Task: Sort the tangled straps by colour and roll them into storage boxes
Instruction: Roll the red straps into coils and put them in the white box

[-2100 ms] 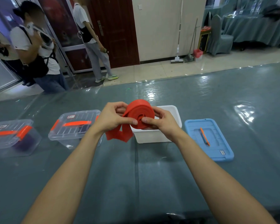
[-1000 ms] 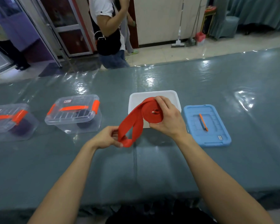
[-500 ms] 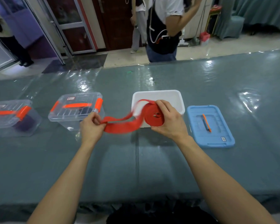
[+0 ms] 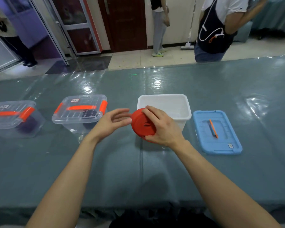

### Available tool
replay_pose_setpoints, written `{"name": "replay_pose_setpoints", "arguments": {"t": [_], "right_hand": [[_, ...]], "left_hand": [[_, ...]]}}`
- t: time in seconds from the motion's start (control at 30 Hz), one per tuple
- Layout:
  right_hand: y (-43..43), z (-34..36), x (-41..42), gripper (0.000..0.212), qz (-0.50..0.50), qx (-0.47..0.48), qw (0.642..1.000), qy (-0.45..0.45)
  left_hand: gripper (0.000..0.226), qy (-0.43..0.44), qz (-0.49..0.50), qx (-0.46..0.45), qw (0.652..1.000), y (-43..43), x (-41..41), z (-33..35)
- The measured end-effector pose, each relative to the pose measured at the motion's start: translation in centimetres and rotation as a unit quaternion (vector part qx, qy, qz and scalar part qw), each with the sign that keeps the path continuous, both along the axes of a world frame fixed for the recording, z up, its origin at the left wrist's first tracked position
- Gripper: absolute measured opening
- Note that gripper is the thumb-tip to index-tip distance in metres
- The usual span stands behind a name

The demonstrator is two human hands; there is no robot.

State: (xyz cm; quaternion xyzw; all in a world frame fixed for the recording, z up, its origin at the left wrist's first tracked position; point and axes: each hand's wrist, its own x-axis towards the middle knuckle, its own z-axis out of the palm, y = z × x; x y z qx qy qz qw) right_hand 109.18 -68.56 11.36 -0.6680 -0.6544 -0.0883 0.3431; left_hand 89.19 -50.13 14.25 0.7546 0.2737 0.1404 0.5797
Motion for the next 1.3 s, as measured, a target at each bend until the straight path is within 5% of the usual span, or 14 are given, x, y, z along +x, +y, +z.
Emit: {"name": "replay_pose_setpoints", "arguments": {"t": [0.37,0.5,0.57,0.67,0.8,0.93,1.1,1.3], "right_hand": [[-0.5,1.4,0.3,0.084,-0.026,0.019,0.998,-0.049],[-0.8,1.8,1.0,0.13,-0.007,-0.09,0.993,0.074],[-0.8,2.2,1.9,0.137,-0.031,-0.138,0.979,0.145],[-0.4,2.8,2.7,0.116,-0.036,-0.198,0.962,0.185],[0.7,2.8,1.5,0.069,0.04,-0.228,0.903,0.363],[0.7,3.2,0.9,0.047,0.057,-0.183,0.87,0.453],[0.1,4.3,2.0,0.045,0.058,-0.11,0.834,0.538],[-0.4,4.3,2.5,0.046,0.08,-0.026,0.751,0.655]], "left_hand": [[0.052,0.087,-0.072,0.079,0.99,0.1,3.9,3.3],[0.055,0.118,-0.074,0.13,0.982,1.1,3.8,4.7],[0.056,0.152,-0.094,0.181,0.967,1.1,3.6,5.5],[0.045,0.191,-0.132,0.294,0.927,0.7,3.7,6.7],[0.04,0.203,-0.174,0.33,0.905,0.1,4.4,8.2],[0.049,0.188,-0.188,0.249,0.931,0.7,4.2,8.8],[0.073,0.051,-0.121,0.056,0.99,2.5,2.7,7.3],[0.057,-0.063,-0.064,-0.016,0.996,0.2,3.5,3.8]]}}
